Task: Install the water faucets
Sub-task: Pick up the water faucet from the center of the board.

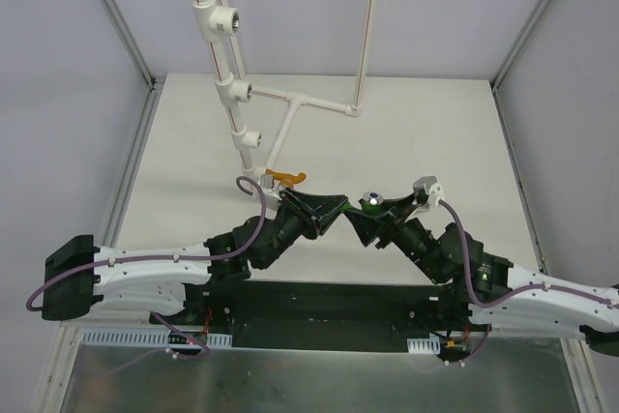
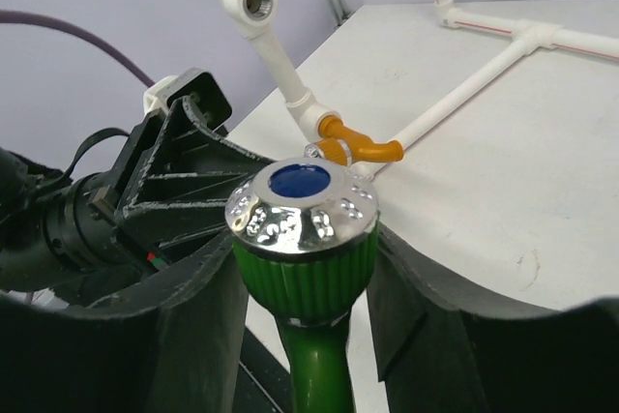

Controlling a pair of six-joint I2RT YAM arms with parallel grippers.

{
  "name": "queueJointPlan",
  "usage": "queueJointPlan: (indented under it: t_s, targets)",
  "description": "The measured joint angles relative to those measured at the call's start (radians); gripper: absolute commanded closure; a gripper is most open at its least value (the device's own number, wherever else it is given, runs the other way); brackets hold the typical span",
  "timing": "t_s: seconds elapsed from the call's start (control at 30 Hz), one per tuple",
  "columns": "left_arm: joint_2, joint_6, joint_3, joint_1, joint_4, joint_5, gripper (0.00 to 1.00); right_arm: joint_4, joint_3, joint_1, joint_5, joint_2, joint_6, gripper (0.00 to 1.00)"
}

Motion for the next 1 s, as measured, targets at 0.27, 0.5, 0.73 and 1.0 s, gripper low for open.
queueJointPlan:
  t_s: [0.27,0.5,0.73,1.0]
  targets:
    - [-0.001,-0.056,0.035,-0.001,-0.034,-0.025,1.00,0.060,0.010,-0.001,0.032,-0.004,-0.043,0.31]
    - [-0.029,-0.065,0.075,-0.001,-0.056,-0.037,1.00,0.055,0.047,-0.002,0.019,-0.004,-0.056,0.32]
    - [-0.076,-0.046,0.111,-0.001,-0.129,-0.061,1.00,-0.035,0.071,-0.002,-0.001,-0.005,-0.057,0.32]
    - [-0.093,-0.043,0.129,-0.001,-0.193,-0.064,1.00,-0.082,0.099,-0.002,-0.029,-0.021,-0.087,0.33]
